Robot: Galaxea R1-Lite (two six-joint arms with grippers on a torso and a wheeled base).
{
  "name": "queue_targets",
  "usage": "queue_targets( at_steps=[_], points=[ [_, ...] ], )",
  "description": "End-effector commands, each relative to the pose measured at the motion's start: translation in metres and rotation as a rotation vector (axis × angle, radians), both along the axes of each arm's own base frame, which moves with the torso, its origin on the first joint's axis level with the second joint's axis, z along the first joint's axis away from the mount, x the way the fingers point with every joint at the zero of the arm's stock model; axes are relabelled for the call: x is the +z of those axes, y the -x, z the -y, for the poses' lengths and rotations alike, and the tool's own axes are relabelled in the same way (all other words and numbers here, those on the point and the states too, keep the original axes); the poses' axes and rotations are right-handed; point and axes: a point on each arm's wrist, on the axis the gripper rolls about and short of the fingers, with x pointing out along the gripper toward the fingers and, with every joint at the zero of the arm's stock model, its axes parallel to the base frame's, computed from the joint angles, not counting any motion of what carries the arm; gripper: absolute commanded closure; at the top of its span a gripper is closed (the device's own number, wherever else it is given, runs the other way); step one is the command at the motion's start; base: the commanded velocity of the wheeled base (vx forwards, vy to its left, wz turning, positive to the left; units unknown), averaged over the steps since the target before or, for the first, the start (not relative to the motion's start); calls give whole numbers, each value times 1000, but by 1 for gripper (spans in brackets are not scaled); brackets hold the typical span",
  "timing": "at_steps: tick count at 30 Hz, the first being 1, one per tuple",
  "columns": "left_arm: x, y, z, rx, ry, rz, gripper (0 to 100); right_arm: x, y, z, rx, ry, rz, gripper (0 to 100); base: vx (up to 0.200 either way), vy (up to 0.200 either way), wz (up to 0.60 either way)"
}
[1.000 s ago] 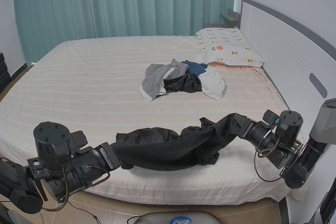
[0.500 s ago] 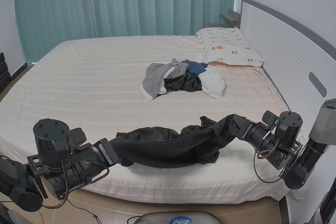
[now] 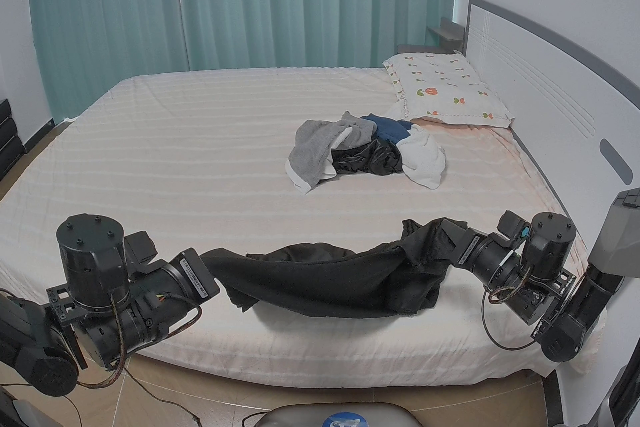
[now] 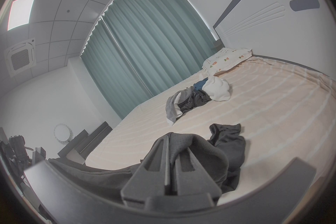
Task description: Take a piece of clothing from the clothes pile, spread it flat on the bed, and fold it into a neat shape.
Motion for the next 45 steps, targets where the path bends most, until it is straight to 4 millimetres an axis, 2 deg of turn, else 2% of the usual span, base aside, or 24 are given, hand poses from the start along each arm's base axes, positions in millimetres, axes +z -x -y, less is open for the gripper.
queue_targets(
  at_steps=[1,12,45],
  points=[
    [2,-2,-2,11,7,10,100,4,2,-1,7,-8,17,100,0,200,0],
    [5,-6,-6,39,12,20,100,9,3,-2,10,-20,35,100,0,200,0],
    [3,-6,-6,33,4,10,100,8,1,-3,13,-23,32,100,0,200,0]
  ],
)
